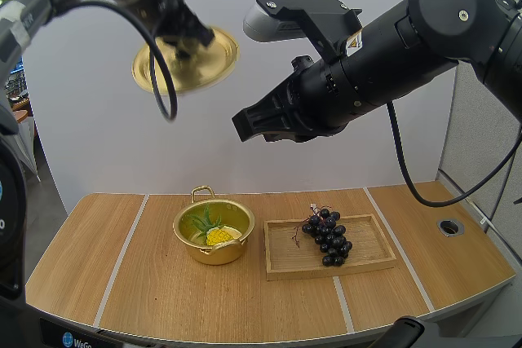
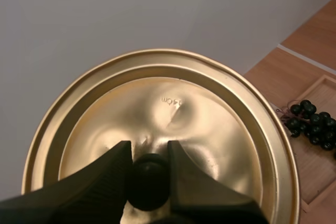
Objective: Open the pot, put the pineapple inside, and close it
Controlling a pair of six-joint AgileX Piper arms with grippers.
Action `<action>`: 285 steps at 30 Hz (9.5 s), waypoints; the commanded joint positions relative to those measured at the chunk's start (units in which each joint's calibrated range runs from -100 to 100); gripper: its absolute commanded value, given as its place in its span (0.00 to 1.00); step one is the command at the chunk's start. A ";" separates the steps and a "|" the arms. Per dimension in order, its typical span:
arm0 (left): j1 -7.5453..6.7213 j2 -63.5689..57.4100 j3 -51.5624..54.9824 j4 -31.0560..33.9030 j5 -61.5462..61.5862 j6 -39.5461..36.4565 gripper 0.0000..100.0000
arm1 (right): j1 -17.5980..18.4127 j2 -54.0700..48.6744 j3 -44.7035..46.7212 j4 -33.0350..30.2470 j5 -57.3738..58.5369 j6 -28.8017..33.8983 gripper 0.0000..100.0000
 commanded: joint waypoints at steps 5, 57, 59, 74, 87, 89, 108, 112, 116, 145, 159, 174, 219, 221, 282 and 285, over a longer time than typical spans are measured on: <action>-0.13 0.07 26.49 -4.64 -1.31 5.55 0.00 | 0.01 -0.76 -0.06 -0.22 -0.50 0.02 0.00; -0.13 24.46 46.71 -12.94 -31.74 17.29 0.00 | 0.01 -0.76 -0.06 -0.22 -0.50 0.02 0.00; -0.13 25.05 46.71 -12.94 -32.38 17.29 0.00 | 0.01 -0.76 -0.06 -0.22 -0.50 0.02 0.00; -0.13 26.16 46.71 -13.92 -33.07 17.71 0.00 | 0.01 -0.76 -0.06 -0.22 -0.50 0.02 0.00; -0.13 20.67 46.71 -14.24 -24.40 19.13 1.00 | 0.01 -0.76 -0.06 -0.22 -0.50 0.02 0.00; -0.13 18.38 46.71 -14.24 -24.42 19.13 1.00 | 0.01 -0.76 -0.06 -0.22 -0.50 0.02 0.00; -0.13 -18.36 16.73 -3.42 -12.38 9.03 1.00 | 0.01 -0.76 -0.06 -0.22 -0.50 0.02 0.00; -0.13 -23.22 11.73 -1.57 -12.03 7.11 1.00 | 0.01 -0.76 -0.06 -0.22 -0.50 0.02 0.00; -0.13 -27.81 9.02 -1.57 -12.03 4.43 1.00 | 0.01 -0.76 -0.06 -0.22 -0.50 0.02 0.00; -0.13 -55.47 30.73 10.45 -36.83 -25.90 0.00 | -3.33 -12.96 -0.07 -33.82 -12.48 30.96 0.00; -0.13 -72.16 55.01 10.45 -49.03 -29.66 0.00 | -10.49 -28.87 7.61 -33.56 -19.23 31.40 0.00; -0.13 -76.37 72.97 10.45 -53.40 -29.85 0.00 | -17.39 -40.56 31.96 -24.15 -40.08 27.17 0.00; 0.76 -77.15 116.19 10.45 -73.70 -38.69 0.00 | -21.24 -40.56 73.56 -13.92 -65.83 20.91 0.00; 0.76 -77.15 116.19 10.45 -70.24 -38.69 0.00 | -21.24 -40.56 73.56 -13.92 -65.74 20.91 0.00; 0.76 -77.15 116.19 10.45 -69.33 -37.14 0.00 | -21.71 -40.56 73.56 -7.97 -63.34 12.14 0.00; 0.76 -77.15 116.19 10.45 -69.33 -37.14 0.00 | -21.71 -40.56 73.56 -7.97 -63.34 12.14 0.00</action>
